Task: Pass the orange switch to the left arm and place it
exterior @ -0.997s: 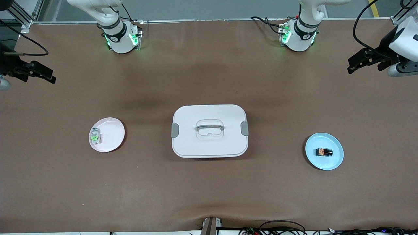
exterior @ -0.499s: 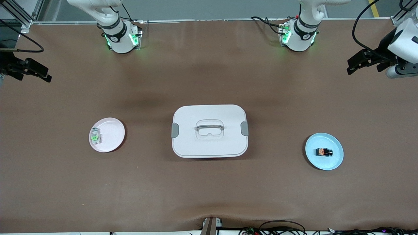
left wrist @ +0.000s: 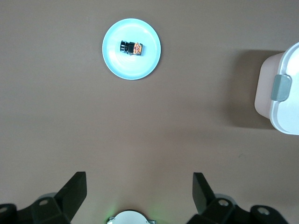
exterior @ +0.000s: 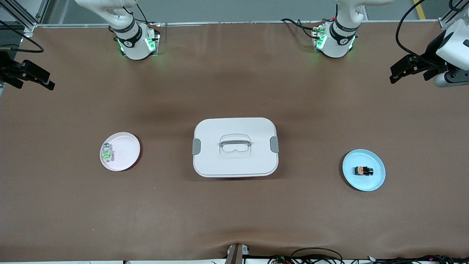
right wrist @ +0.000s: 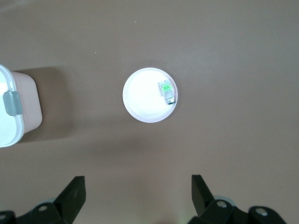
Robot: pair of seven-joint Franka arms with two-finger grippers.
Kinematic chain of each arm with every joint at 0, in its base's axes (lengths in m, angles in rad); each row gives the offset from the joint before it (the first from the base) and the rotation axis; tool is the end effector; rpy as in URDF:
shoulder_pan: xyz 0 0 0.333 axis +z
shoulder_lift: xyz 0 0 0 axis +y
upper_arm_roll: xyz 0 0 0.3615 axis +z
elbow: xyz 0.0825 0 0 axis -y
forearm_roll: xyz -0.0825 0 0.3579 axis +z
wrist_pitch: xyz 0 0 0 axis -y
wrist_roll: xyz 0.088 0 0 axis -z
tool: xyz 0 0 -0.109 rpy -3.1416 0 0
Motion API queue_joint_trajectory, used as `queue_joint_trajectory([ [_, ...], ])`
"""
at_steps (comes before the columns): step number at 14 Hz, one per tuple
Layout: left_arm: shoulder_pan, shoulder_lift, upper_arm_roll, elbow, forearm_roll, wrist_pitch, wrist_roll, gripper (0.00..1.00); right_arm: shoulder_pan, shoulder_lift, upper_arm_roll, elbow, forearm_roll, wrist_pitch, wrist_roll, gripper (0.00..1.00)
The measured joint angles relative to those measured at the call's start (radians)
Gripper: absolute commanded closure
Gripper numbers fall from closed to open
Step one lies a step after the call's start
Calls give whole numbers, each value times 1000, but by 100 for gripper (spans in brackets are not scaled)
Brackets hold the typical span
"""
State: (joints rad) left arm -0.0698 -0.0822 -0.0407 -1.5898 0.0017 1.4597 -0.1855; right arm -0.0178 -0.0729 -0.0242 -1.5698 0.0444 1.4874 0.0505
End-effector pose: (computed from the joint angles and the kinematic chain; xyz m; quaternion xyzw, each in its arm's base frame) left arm 0.4841 -0.0547 0.6919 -0.9990 -0.0377 0.0233 0.0060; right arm 0.4935 -0.0162 0.6985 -0.9987 0.0444 0.0049 0.0230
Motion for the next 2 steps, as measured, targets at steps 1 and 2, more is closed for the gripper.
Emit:
queue_joint_trajectory([
  [1, 0, 0, 0, 1, 0, 0, 0, 0, 0, 0, 0, 3, 1, 0, 0, 0],
  [2, 0, 0, 0, 1, 0, 0, 0, 0, 0, 0, 0, 4, 2, -1, 0, 0],
])
